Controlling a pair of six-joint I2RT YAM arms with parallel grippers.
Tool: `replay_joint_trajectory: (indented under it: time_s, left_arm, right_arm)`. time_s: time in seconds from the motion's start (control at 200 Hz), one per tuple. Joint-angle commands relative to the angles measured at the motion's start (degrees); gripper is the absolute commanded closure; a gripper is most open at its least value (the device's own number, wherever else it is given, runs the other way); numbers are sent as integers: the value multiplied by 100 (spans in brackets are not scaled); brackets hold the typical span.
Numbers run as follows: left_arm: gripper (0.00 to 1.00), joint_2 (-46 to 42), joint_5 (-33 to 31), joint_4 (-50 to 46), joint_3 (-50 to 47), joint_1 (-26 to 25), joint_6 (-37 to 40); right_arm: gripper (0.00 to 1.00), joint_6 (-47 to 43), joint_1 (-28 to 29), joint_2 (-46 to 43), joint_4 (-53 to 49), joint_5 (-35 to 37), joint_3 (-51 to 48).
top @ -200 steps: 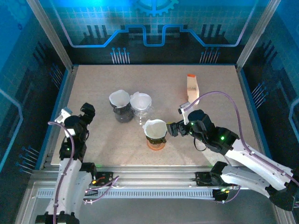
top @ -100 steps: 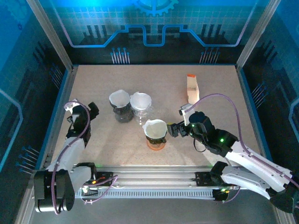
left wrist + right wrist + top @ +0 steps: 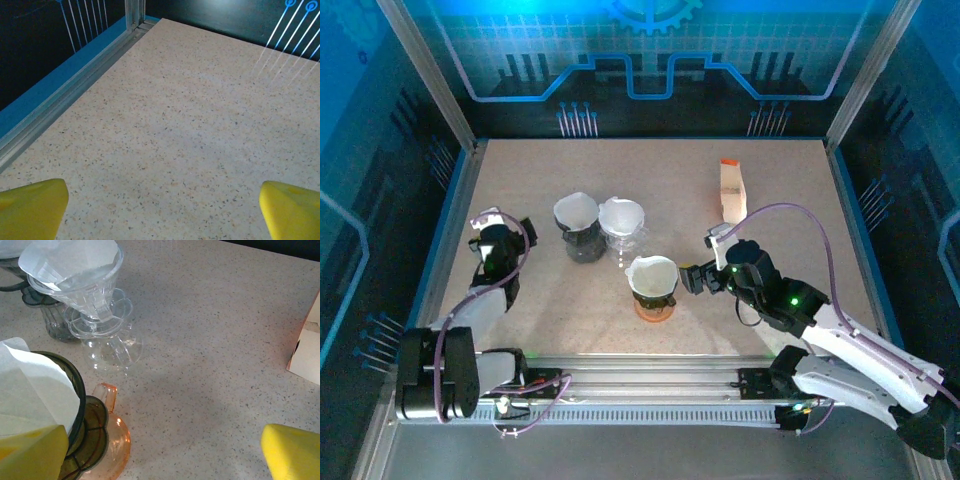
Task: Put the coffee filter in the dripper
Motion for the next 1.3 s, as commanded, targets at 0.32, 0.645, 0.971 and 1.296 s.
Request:
replay_joint_trajectory:
  time_s: [0.32,0.645,0.971,1.296]
  left_arm:
    - [1,1337,-74,2331,-282,-524,121]
    - [1,1442,245,2557,-327,-508,231]
    - [1,1688,916,2417,-141,-528,474]
    - [1,2014,795,3128,-324,-595,563]
  right_arm:
    - [0,-41,-217,18,207,55,-41]
    - [0,-1,-296,-51,337,292,-181]
    - [0,92,-447,-141,360,261,-228]
    - [0,203,-556,-93,490,212,-316]
